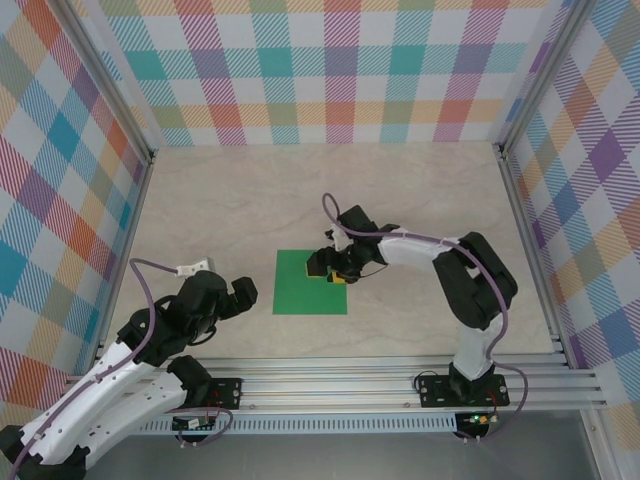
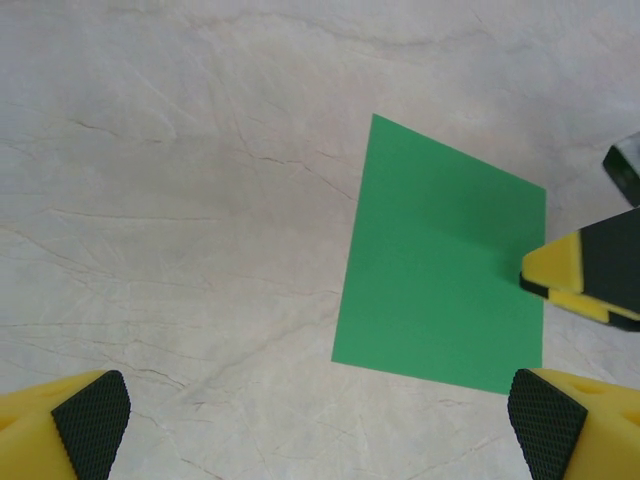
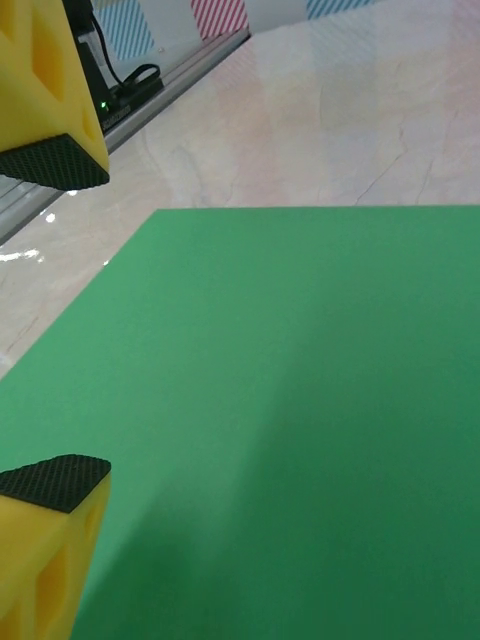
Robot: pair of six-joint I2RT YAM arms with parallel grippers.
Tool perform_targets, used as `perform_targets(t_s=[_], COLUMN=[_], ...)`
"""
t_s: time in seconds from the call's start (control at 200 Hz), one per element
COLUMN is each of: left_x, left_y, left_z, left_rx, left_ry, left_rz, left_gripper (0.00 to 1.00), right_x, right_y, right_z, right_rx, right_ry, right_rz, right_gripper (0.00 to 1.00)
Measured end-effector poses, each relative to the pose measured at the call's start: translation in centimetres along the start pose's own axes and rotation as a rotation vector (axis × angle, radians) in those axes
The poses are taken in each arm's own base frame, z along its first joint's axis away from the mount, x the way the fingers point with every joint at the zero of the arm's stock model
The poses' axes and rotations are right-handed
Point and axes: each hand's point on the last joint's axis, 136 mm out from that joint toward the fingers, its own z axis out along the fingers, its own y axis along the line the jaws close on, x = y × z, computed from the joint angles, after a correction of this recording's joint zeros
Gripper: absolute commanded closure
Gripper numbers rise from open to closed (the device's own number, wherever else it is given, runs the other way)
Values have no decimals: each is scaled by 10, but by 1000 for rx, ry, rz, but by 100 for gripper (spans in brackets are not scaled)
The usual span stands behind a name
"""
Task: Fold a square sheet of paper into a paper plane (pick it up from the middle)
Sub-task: Move the square sheet of paper to the center of the table, then fold the square sheet of paper in half at the center of the table.
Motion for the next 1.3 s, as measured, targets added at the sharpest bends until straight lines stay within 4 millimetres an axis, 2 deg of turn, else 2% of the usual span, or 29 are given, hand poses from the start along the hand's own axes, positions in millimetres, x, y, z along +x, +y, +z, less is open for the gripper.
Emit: perform_targets(t_s=[0.085,0.25,0.465,0.635,0.72,0.865,0.96,1.05,1.16,1.3], left_x=[-3,-7,-6,-10,-12,-26,-33,-35,-36,-34], left_y=[2,1,-14,-36,-45,-44,-39,-39,-40,-41], left_z=[1,7,30,55,69,92,103,111,119,131], left_rx=[-11,-26,-27,13,27,29,29,41,58,71], left_ry=[-9,-9,40,55,62,59,57,50,46,70], left_rz=[-4,8,44,63,66,21,-1,-6,-9,4], left_gripper=[0,0,0,0,0,0,0,0,0,0], right_x=[5,4,18,5,-9,-30,-33,-31,-28,-16], right_y=[-8,-12,-44,-68,-74,-72,-69,-62,-57,-67], right_z=[17,15,-10,-33,-37,-46,-53,-59,-58,-53], right_rx=[36,58,165,225,279,376,474,555,607,651], right_ry=[29,6,3,3,1,-42,-71,-86,-98,-67], right_rz=[19,29,28,35,24,17,25,40,76,138], right_gripper=[29,30,32,31,29,18,7,0,0,0])
